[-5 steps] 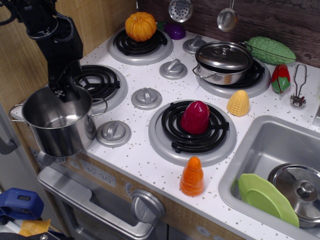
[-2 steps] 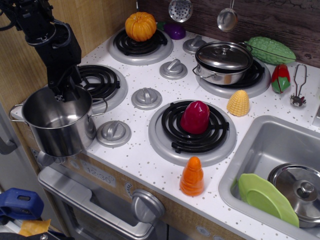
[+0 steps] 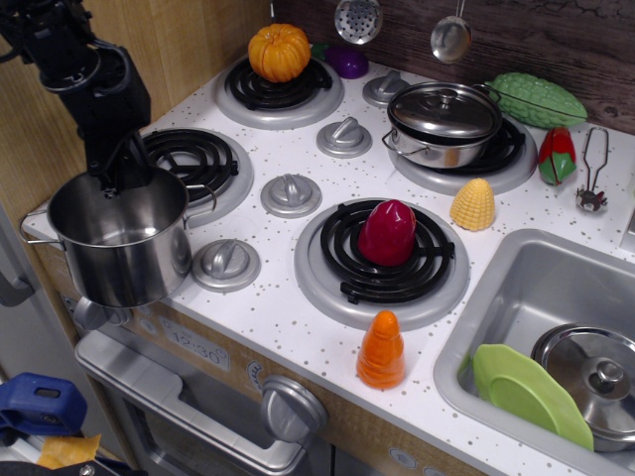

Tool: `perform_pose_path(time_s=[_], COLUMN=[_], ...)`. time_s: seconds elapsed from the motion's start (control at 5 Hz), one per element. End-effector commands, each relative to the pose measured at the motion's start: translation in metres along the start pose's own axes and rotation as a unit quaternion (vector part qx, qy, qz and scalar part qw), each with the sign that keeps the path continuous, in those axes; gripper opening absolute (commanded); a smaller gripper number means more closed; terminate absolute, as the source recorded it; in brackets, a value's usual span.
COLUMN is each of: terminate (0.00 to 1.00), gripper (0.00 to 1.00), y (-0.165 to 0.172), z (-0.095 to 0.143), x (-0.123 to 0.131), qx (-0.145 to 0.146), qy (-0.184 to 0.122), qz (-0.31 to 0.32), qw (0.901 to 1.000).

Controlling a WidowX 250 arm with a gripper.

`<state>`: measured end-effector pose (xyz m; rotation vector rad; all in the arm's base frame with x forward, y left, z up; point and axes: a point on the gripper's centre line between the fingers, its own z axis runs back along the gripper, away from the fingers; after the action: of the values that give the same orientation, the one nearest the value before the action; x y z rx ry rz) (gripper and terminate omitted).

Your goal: Put pot on stove which is near stove

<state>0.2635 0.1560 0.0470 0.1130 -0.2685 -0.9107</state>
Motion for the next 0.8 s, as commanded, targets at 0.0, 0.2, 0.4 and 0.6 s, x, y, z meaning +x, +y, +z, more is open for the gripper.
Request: perform_pose_path(time_s=[0.0,0.2,0.4,0.6], terminate=[0.0,0.0,0.0,0.0], gripper=[0.0,0.0,0.0,0.0], y=[0.003,0.002,0.004,0.009], z=[0.018,0.025,0.031,0.036], x=[0.006,0.006,0.009,0.014], qx=[0.026,0.04,0.057,0.079], qy=[-0.008,-0.015,-0.02,-0.032], qz=[0.002,0.006,0.01,0.009], qw=[0.9996,0.9991,0.9981,0.9963])
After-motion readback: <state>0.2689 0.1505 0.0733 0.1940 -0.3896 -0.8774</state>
